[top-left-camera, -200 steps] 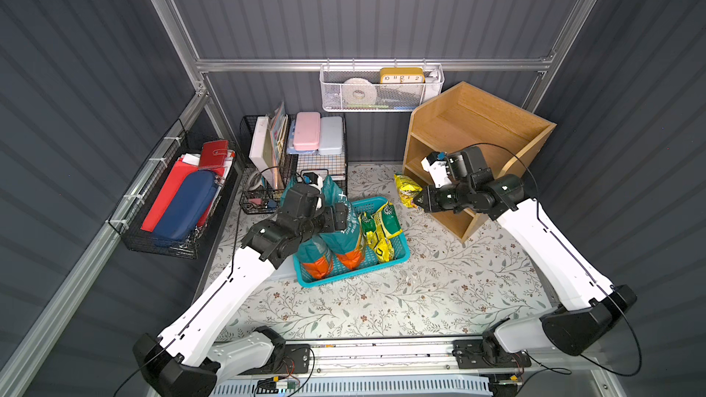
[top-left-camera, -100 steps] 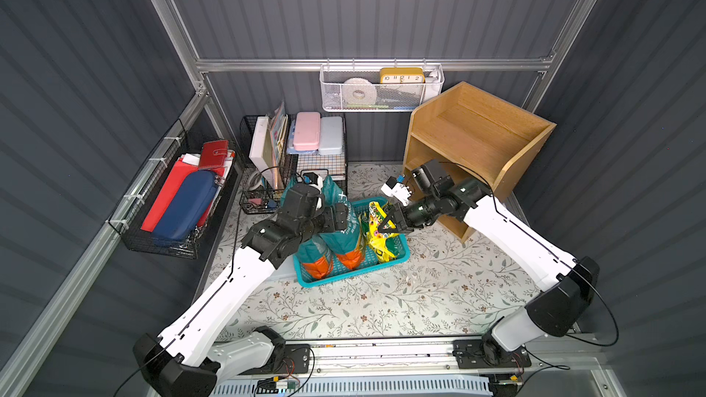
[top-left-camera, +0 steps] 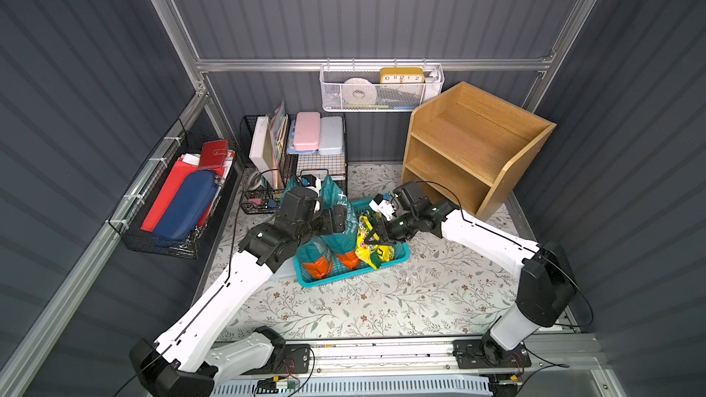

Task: Take down the fertilizer bag from the shelf
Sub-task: Place the fertilizer bag in the storage box.

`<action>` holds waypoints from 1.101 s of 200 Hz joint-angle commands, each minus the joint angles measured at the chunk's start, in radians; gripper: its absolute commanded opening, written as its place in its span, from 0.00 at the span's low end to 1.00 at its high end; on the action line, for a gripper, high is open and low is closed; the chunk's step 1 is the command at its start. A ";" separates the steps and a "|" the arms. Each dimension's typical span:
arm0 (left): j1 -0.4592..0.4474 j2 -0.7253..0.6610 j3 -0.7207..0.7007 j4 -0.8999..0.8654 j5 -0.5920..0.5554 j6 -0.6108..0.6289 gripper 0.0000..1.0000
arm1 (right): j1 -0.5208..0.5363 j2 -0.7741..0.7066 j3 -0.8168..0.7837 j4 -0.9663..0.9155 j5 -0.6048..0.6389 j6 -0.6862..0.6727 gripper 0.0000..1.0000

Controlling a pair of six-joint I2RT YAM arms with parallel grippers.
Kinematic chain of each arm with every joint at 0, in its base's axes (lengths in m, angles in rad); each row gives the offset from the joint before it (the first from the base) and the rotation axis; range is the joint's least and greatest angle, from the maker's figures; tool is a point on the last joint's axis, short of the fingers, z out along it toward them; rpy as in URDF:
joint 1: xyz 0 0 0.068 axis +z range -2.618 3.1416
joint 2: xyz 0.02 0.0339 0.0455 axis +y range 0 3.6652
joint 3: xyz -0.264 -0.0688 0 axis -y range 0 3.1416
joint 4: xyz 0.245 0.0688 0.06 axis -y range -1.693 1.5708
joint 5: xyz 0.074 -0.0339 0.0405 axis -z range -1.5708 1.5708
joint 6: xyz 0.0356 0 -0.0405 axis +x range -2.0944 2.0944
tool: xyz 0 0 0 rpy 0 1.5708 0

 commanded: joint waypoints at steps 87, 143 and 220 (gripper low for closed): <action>-0.003 -0.015 -0.011 -0.010 -0.016 -0.011 0.99 | 0.228 0.332 0.148 -0.360 0.608 -0.262 0.00; -0.003 -0.070 0.044 -0.039 -0.091 0.051 0.99 | 0.209 0.055 0.137 -0.225 0.582 -0.270 0.36; 0.000 -0.158 0.144 -0.152 -0.457 0.215 1.00 | -0.033 -0.426 -0.232 0.222 0.791 -0.323 0.49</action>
